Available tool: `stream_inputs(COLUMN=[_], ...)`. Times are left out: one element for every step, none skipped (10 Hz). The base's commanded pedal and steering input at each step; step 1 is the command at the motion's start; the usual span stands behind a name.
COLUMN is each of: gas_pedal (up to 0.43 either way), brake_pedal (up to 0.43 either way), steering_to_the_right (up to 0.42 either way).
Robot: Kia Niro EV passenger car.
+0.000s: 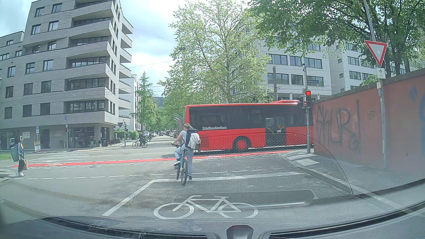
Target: Follow the waypoints while adhering to traffic rules and regulations
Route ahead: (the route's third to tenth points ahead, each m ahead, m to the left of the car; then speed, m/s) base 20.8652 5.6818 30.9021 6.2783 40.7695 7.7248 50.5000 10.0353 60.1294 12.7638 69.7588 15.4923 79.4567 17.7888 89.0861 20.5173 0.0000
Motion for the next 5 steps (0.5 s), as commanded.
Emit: stream_inputs(gas_pedal=[0.0, 0.0, 0.0, 0.0, 0.0], brake_pedal=[0.226, 0.226, 0.226, 0.226, 0.226], steering_to_the_right=[-0.008, -0.008, -0.008, -0.008, -0.008])
